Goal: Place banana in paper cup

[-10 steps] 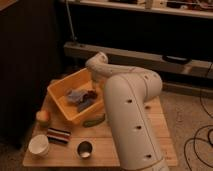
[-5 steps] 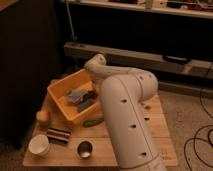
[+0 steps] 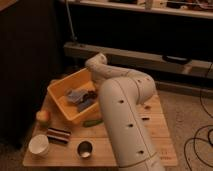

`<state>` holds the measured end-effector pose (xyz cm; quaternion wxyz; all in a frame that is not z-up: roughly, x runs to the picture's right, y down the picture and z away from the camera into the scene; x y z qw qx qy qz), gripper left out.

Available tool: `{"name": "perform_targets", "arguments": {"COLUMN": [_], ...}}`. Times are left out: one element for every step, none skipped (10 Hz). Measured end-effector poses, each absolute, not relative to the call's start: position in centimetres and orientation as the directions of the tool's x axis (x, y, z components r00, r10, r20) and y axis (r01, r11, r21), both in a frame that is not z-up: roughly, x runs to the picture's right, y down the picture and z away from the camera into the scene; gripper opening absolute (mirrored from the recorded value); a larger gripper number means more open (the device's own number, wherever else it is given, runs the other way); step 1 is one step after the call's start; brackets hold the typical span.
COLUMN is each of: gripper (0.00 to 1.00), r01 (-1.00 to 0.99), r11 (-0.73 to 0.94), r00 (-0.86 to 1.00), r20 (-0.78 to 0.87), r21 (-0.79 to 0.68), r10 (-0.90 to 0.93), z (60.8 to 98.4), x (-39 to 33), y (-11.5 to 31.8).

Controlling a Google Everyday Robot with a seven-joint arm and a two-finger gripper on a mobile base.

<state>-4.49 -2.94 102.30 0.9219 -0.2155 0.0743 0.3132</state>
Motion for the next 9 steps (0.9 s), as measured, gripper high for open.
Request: {"name": "perform_targets", "arguments": {"gripper": [0.01,0.0,0.0,0.0,0.0,0.0,0.0,0.0,0.0], "r01": [-0.611,-0.616,-0.622,-0.631,-0.646,-0.661,-0.672,-0.675,-0.667], "r11": [0.705,0.695,0.685,0.674,0.65,0.617,0.582,0.534,0.49], "r00": [0.791,0.787,0.781,0.772,0.754,0.73,0.703,0.666,0.632], "r20": [-0.267,-0.25,-0.239,-0.224,-0.204,-0.176,-0.147,-0.109,-0.079], "r21": [-0.358,-0.37,-0.379,-0.385,-0.4,-0.427,-0.458,-0.509,-0.561], "r10": [0.55,0.564,0.577,0.594,0.624,0.661,0.695,0.737,0.77], "z": [102.0,100.9,99.8,98.5,96.8,94.8,93.1,91.0,89.2], "x": [-4.6,-5.1,-5.3,-5.5,-5.5,-5.8,-6.0,-6.4,-6.8], "y": [-3.2,-4.2,-5.1,-6.4,-8.1,-9.8,-11.2,-12.6,-13.3]}}
